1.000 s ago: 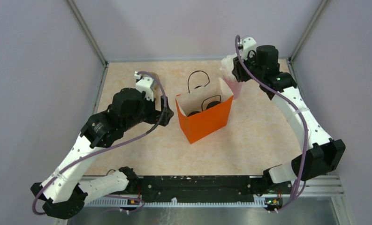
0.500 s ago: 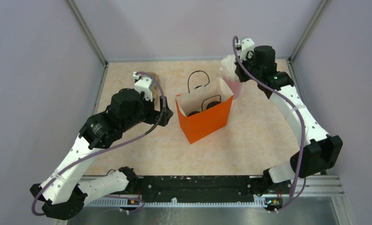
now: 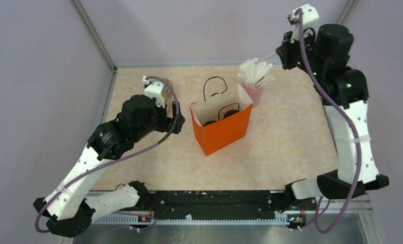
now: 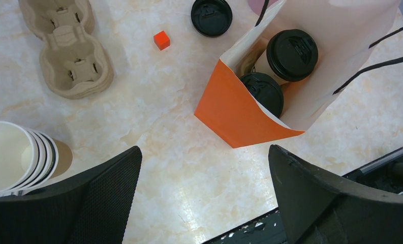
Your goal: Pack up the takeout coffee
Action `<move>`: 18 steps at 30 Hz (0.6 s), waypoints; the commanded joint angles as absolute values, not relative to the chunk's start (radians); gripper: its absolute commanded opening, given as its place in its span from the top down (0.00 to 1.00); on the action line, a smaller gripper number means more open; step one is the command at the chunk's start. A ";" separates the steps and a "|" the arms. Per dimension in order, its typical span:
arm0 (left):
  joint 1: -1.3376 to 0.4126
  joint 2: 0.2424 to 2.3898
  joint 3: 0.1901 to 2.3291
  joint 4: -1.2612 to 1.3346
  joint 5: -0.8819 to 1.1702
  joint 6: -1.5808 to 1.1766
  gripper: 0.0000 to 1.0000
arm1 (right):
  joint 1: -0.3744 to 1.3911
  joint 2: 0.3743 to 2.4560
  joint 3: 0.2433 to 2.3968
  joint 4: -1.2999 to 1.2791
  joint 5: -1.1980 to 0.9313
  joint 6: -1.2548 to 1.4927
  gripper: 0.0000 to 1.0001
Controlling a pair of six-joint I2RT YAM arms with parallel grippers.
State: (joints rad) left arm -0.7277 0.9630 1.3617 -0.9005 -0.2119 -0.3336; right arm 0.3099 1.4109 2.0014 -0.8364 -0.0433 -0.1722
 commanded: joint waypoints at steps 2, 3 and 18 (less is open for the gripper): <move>-0.725 0.976 1.404 -0.858 -0.247 -0.299 0.01 | 0.302 1.343 2.157 -1.010 -0.081 -0.084 1.00; -0.724 0.977 1.407 -0.852 -0.250 -0.298 0.01 | 0.302 1.331 2.172 -1.022 -0.096 -0.073 1.00; -0.724 1.003 1.411 -0.789 -0.219 -0.267 0.01 | 0.301 1.186 2.125 -1.118 -0.411 0.207 1.00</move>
